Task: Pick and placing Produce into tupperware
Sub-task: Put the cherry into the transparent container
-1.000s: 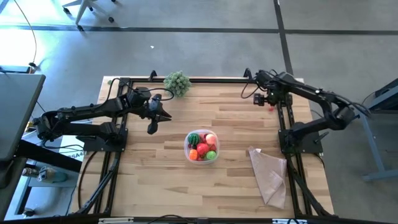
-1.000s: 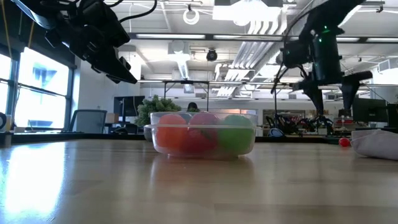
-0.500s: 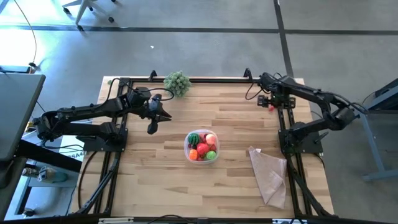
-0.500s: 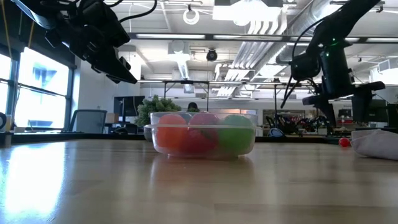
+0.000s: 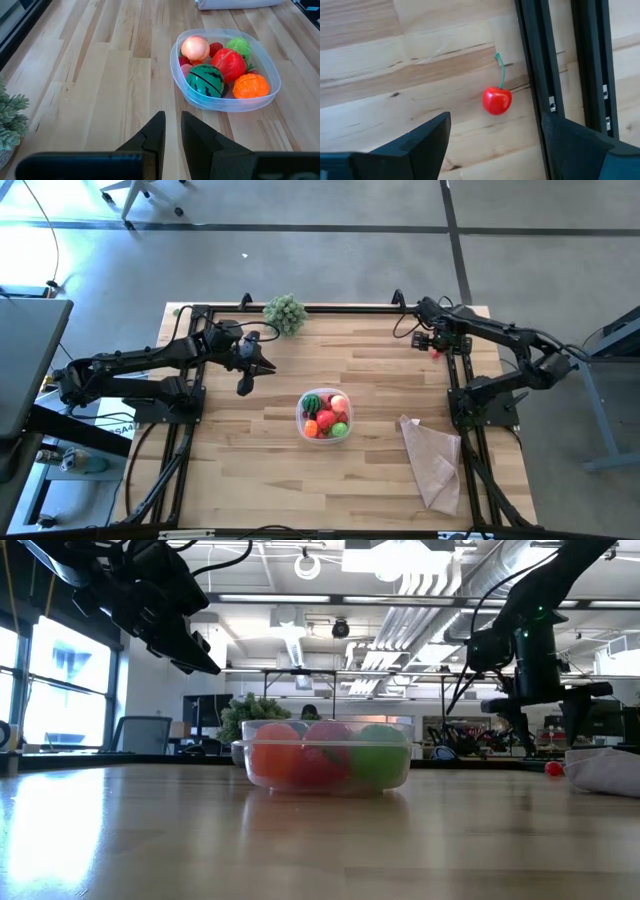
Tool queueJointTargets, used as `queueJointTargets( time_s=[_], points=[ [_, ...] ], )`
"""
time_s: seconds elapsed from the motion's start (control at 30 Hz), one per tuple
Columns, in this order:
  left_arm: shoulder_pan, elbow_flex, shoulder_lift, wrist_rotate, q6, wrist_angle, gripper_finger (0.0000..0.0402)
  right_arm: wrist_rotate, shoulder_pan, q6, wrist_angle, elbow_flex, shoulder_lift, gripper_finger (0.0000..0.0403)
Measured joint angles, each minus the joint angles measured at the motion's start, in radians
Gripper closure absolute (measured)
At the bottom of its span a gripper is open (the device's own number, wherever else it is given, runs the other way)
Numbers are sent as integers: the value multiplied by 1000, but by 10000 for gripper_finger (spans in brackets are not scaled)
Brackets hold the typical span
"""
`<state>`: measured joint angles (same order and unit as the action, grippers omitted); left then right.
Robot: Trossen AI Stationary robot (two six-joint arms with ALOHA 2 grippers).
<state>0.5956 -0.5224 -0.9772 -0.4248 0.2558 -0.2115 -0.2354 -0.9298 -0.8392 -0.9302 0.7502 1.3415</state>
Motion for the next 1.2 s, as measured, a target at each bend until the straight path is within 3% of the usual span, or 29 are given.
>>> queueJointTargets(
  time_s=[0.37, 0.93, 1.2],
  points=[
    [0, 0, 0, 0, 0, 0, 350, -1, 1, -34, 9, -5, 0, 98],
    [0, 0, 0, 0, 0, 0, 350, -27, -8, -55, 225, -143, 0, 99],
    [0, 0, 0, 0, 0, 0, 350, -45, -8, -64, 298, -194, 0, 131]
  ],
)
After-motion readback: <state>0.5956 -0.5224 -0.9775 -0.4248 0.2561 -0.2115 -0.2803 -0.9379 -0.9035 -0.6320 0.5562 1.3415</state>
